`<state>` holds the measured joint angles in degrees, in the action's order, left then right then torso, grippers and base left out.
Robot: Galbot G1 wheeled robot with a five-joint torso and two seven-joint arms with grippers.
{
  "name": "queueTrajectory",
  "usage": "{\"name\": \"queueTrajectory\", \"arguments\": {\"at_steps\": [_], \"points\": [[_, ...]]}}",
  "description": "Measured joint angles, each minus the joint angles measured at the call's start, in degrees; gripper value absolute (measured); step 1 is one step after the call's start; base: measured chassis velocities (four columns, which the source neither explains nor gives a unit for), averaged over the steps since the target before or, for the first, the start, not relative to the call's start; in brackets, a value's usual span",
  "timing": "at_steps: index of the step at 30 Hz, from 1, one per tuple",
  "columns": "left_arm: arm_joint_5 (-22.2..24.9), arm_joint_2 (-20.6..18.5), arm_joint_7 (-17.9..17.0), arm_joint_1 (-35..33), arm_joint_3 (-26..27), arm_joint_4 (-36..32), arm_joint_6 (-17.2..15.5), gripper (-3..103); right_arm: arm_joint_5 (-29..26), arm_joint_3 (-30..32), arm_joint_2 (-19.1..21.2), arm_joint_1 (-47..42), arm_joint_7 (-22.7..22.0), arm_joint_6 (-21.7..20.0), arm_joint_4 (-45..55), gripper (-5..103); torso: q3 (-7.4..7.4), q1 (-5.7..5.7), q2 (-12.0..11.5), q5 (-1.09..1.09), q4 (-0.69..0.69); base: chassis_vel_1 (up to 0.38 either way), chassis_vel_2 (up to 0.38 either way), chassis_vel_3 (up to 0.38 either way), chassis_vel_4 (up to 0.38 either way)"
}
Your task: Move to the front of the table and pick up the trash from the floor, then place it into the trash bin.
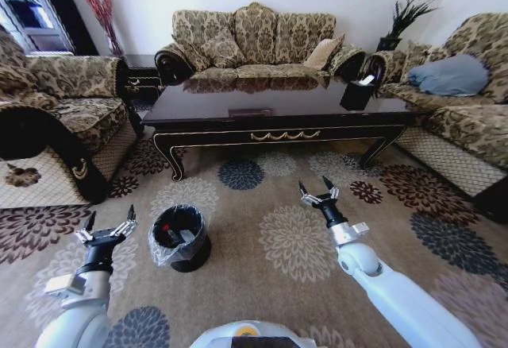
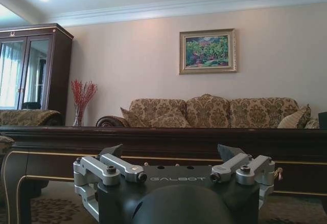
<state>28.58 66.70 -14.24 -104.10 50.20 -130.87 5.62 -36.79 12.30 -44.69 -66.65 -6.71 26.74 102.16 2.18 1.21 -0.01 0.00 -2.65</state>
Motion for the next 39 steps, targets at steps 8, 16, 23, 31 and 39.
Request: {"name": "queueTrajectory", "arguments": {"at_steps": [8,16,23,31,39], "points": [[0.0,0.1,0.0,0.0,-0.2,0.0,0.0,100,0.0,-0.1,0.0,0.1,0.0,0.0,-0.1,100,0.04,0.00,0.0,0.00,0.00,0.109,-0.109,-0.090,0.110],[-0.1,0.1,0.0,-0.3,-0.2,-0.5,0.0,100,0.0,0.3,0.0,-0.4,0.1,0.1,0.1,100,0.07,0.00,0.0,0.01,-0.01,0.164,-0.168,-0.162,0.158],[-0.2,0.5,0.0,-0.9,-0.2,-1.2,0.0,100,0.1,1.0,0.2,-1.1,0.4,0.3,0.5,100,0.09,0.00,0.0,0.00,0.01,0.133,-0.131,-0.134,0.135],[-0.3,0.6,0.0,-1.5,0.0,-2.1,0.0,100,0.1,1.4,0.2,-1.5,0.6,0.5,0.6,100,0.10,0.00,0.0,0.00,0.00,0.141,-0.141,-0.155,0.133],[-0.2,0.4,0.0,-1.3,-0.1,-2.0,0.0,100,-0.1,1.6,0.7,-1.6,0.6,0.6,0.6,100,0.12,0.01,0.0,0.00,0.00,0.167,-0.174,-0.175,0.175]]}}
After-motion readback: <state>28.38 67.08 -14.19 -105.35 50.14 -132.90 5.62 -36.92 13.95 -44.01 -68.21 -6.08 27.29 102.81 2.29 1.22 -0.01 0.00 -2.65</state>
